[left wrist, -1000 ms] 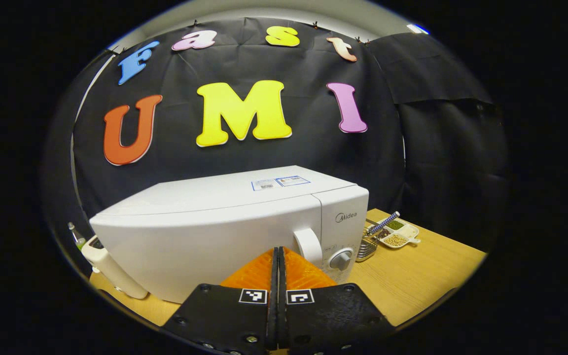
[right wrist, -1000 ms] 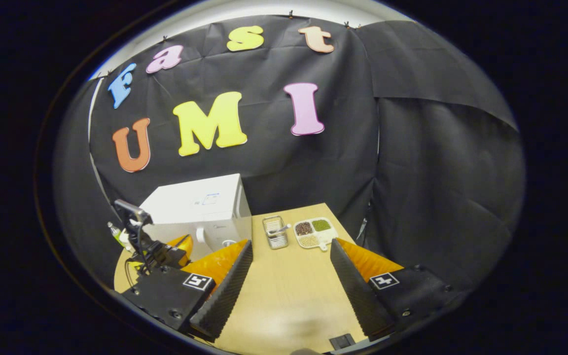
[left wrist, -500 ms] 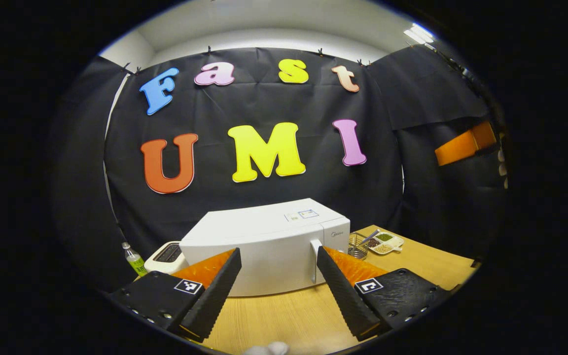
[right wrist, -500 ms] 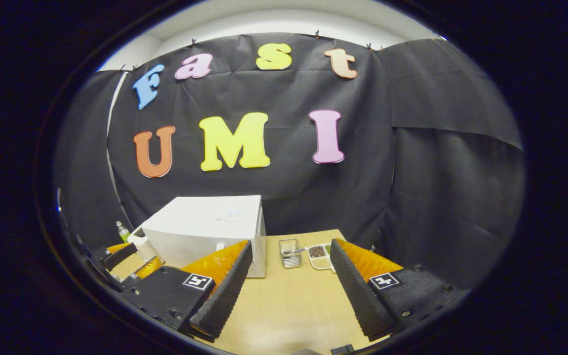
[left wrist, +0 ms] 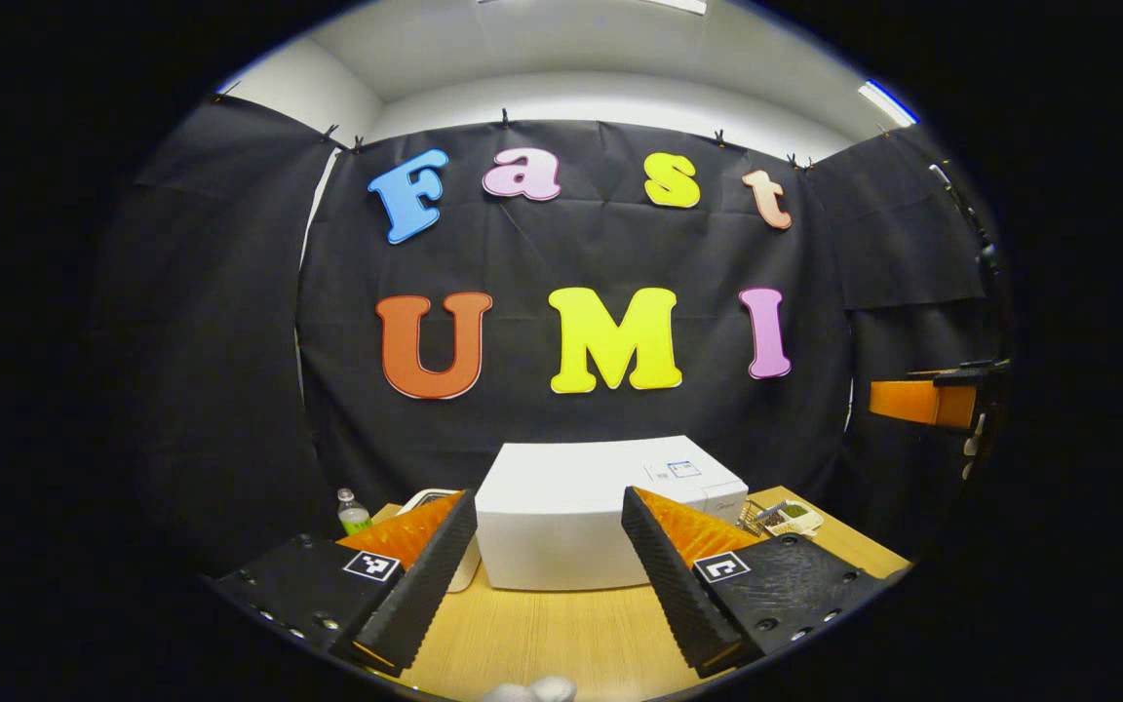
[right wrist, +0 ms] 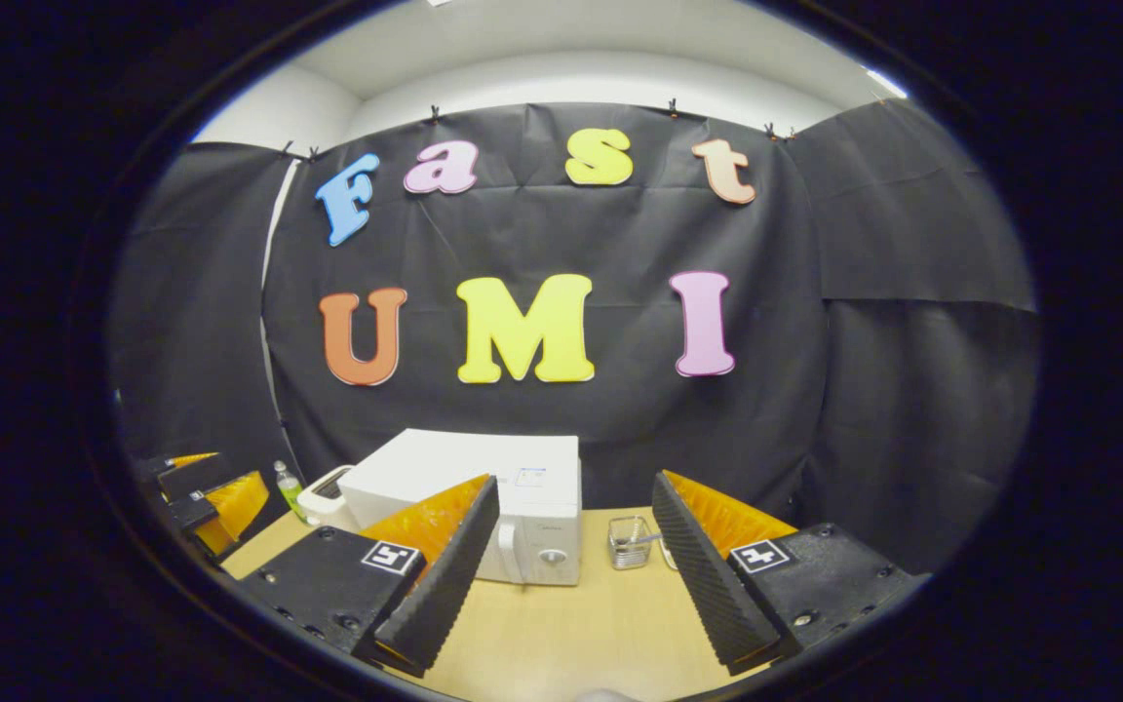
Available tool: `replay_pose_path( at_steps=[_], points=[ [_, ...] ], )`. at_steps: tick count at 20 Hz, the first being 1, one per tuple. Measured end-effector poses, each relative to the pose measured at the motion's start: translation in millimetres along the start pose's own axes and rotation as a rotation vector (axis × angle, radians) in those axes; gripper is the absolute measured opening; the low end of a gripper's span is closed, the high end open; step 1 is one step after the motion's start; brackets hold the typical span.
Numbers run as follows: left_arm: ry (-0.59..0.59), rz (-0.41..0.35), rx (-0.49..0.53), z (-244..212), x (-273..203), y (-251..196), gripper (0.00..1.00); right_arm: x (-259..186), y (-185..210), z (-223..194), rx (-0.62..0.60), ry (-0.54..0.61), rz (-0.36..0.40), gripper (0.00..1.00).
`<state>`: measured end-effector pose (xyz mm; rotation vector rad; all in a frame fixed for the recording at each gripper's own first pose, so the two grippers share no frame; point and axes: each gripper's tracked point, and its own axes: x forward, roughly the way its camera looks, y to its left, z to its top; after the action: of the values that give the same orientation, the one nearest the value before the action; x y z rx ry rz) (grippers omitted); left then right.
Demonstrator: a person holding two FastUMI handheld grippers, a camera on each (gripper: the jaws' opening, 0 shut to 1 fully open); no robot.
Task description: Open the microwave oven with the left hand, put the food in, and close the microwave oven.
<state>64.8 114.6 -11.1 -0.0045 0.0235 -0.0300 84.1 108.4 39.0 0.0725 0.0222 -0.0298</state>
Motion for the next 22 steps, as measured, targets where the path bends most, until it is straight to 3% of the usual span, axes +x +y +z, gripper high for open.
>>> replay_pose_path(
  at_steps=[11,12,13,14,20,21,22],
  points=[
    [-0.037,-0.04,-0.019,23,6,-17,0.94,-4,-14,10,0.022,-0.041,-0.033,1.0],
    [-0.033,-0.038,-0.019,22,6,-18,0.93,-4,-15,7,0.026,-0.036,-0.034,0.92],
    [-0.032,-0.031,-0.02,22,7,-17,0.93,-5,-18,3,0.028,-0.028,-0.038,0.92],
    [-0.031,-0.031,-0.022,23,8,-18,0.93,-5,-19,1,0.032,-0.024,-0.038,1.0],
    [-0.035,-0.005,-0.023,31,11,-14,0.94,-6,-23,-1,0.036,-0.02,-0.035,1.0],
    [-0.031,0.007,-0.021,30,12,-13,0.93,-6,-24,0,0.031,-0.02,-0.034,0.92],
    [-0.027,0.008,-0.02,29,12,-13,0.93,-6,-23,0,0.03,-0.02,-0.032,1.0]
  ],
)
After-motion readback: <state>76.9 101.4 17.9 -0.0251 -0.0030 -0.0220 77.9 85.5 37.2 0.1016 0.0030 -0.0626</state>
